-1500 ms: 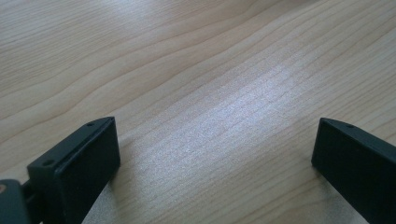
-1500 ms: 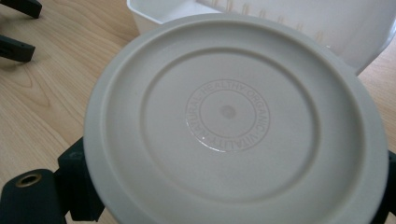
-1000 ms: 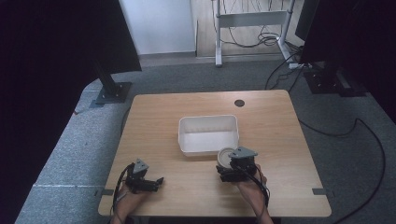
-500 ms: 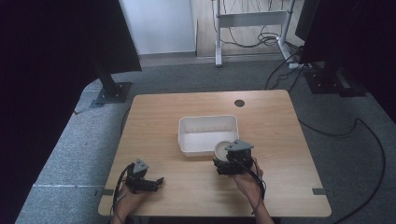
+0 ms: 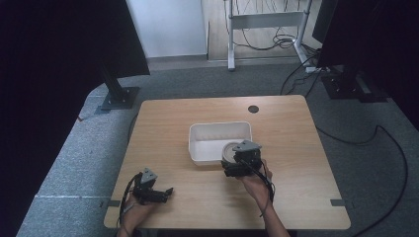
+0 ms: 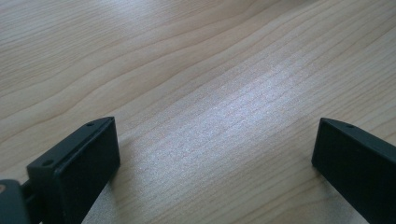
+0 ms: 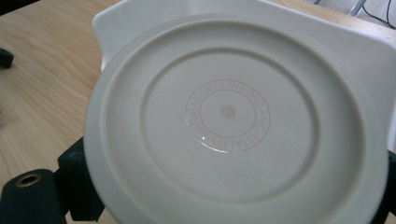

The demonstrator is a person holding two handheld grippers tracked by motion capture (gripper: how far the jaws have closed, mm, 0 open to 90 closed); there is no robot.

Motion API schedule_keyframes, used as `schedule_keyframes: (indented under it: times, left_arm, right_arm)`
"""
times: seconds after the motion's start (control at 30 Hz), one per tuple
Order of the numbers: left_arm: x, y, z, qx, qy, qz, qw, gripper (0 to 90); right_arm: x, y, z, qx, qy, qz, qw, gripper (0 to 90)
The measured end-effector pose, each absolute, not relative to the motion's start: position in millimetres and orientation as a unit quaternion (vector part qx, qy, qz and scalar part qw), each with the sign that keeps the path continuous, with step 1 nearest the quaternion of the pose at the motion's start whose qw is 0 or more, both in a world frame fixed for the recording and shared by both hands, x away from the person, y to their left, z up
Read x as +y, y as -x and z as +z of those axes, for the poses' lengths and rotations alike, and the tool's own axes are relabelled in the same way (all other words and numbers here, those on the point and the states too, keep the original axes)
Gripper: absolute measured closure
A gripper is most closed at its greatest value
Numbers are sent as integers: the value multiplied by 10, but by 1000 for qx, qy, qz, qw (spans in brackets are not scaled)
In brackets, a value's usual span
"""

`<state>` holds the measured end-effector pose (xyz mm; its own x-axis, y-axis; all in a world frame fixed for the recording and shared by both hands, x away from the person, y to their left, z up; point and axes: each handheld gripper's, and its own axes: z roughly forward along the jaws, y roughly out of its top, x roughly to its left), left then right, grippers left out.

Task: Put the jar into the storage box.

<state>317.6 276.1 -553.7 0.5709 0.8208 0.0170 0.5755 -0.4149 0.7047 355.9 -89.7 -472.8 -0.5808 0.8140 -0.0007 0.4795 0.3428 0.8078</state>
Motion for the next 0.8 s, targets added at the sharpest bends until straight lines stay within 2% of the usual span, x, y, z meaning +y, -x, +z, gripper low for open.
schedule_keyframes:
  times: [0.8]
  left_arm:
    - [2762,-3176,-5536,425,-821,184,334,7]
  right_arm:
    - [-630,-3924,-4737,787,-415,402,216,94]
